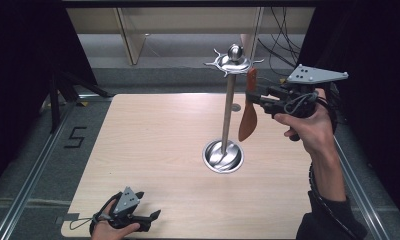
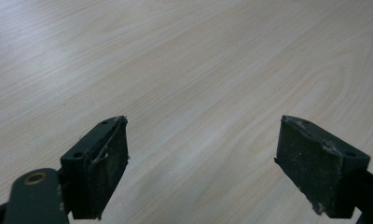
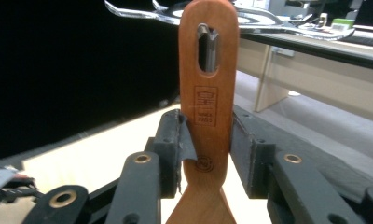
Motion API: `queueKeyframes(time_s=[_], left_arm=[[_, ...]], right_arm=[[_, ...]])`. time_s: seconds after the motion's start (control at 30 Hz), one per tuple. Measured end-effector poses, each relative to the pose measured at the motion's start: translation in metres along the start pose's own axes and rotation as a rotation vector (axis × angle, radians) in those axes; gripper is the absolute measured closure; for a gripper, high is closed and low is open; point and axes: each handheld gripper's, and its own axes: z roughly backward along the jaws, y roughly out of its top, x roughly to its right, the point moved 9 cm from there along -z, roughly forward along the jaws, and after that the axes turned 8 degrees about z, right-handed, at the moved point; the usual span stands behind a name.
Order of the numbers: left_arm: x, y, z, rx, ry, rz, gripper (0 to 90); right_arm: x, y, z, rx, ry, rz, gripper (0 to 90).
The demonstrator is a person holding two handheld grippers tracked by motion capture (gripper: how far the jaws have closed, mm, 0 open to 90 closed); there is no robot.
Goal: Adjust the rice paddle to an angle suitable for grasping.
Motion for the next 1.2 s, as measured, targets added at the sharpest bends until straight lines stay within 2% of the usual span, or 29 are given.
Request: queueKeyframes(time_s=[0.03,0.07,0.1,0.13,0.17,0.2,0.27,0.3,0.33,0.37,0.43,0.47,0.5,0.53,0.6,0.63,0.7,0.77,0.8,0.83,0.87,0.93,1.0,1.03,1.1,1.13,1.17,1.2], left_arm=[[0.001,0.001,-0.001,0.011,0.005,0.026,16.0],[-0.001,0.0,0.001,-0.009,0.0,-0.026,16.0],[-0.001,0.0,0.001,-0.008,0.0,-0.026,16.0],[-0.002,-0.002,0.002,-0.02,0.012,-0.005,16.0],[-0.003,-0.001,0.001,-0.013,0.021,-0.009,16.0],[-0.001,-0.001,0.001,-0.01,0.008,-0.002,16.0],[-0.001,-0.001,0.001,-0.01,0.008,-0.001,16.0],[-0.001,-0.002,0.001,-0.016,0.004,-0.001,16.0],[-0.002,-0.001,0.001,-0.018,0.017,-0.01,16.0],[-0.001,0.0,0.0,0.0,0.016,0.008,16.0],[-0.001,-0.001,0.001,-0.009,0.009,0.0,16.0],[-0.002,-0.001,0.001,-0.015,0.003,-0.03,16.0],[0.0,-0.001,0.001,-0.011,0.006,0.006,16.0],[-0.001,-0.001,0.001,-0.011,0.006,0.003,16.0],[0.0,-0.002,0.001,-0.016,0.006,0.005,16.0],[-0.003,-0.001,0.001,-0.019,0.008,-0.03,16.0],[-0.004,0.0,0.001,-0.007,0.009,-0.035,16.0],[-0.002,0.001,0.0,0.003,0.01,-0.015,16.0],[-0.003,0.0,0.001,-0.009,0.009,-0.027,16.0],[-0.003,0.0,0.0,-0.009,0.009,-0.026,16.0],[-0.002,0.001,-0.001,0.014,0.006,-0.007,16.1],[-0.002,0.0,0.0,0.002,0.009,-0.011,16.0],[-0.001,0.001,0.0,0.006,0.005,-0.001,16.0],[-0.003,0.002,0.0,0.015,0.01,-0.013,16.1],[0.0,0.002,0.0,0.018,0.002,0.015,16.0],[-0.001,0.0,0.001,0.001,0.006,-0.002,16.0],[-0.001,0.0,0.001,0.001,0.006,-0.002,16.0],[0.0,0.002,0.0,0.017,0.001,0.013,16.0]], right_arm=[[0.0,0.0,0.0,0.0,0.0,0.0,65.4],[0.0,0.0,0.0,0.006,0.004,-0.008,65.1],[0.001,-0.001,0.001,0.017,-0.006,0.0,63.8],[0.001,-0.001,0.001,0.02,-0.005,0.001,62.9],[0.001,-0.001,0.002,0.024,-0.007,0.0,61.9],[-0.001,-0.001,0.004,0.025,0.002,-0.031,60.9],[0.001,-0.002,0.006,0.038,-0.007,-0.02,58.9],[0.0,-0.003,0.008,0.035,-0.013,-0.04,58.2],[0.001,-0.003,0.01,0.046,-0.014,-0.018,57.3],[-0.001,-0.004,0.012,0.044,-0.008,-0.035,56.4],[-0.002,-0.007,0.017,0.05,-0.014,-0.04,54.2],[-0.002,-0.008,0.018,0.053,-0.019,-0.032,53.1],[-0.001,-0.012,0.021,0.051,-0.027,-0.016,52.0],[-0.002,-0.017,0.025,0.055,-0.034,-0.033,49.9],[-0.004,-0.021,0.026,0.049,-0.023,-0.047,49.3],[-0.004,-0.028,0.03,0.039,-0.038,-0.055,48.0],[-0.003,-0.034,0.034,0.046,-0.05,-0.046,47.7],[-0.005,-0.037,0.035,0.041,-0.038,-0.062,47.3],[-0.007,-0.045,0.036,0.026,-0.041,-0.062,46.6],[-0.007,-0.045,0.036,0.026,-0.041,-0.062,46.6],[-0.006,-0.047,0.037,0.028,-0.048,-0.052,46.5],[-0.008,-0.056,0.036,0.02,-0.043,-0.067,46.0],[-0.008,-0.058,0.035,0.014,-0.042,-0.063,45.7],[-0.009,-0.061,0.034,0.003,-0.046,-0.066,44.8],[-0.008,-0.064,0.033,0.0,-0.049,-0.054,43.3],[-0.01,-0.067,0.032,-0.015,-0.045,-0.051,42.9],[-0.01,-0.067,0.032,-0.015,-0.045,-0.051,42.9],[-0.013,-0.069,0.031,-0.027,-0.044,-0.073,42.7]])
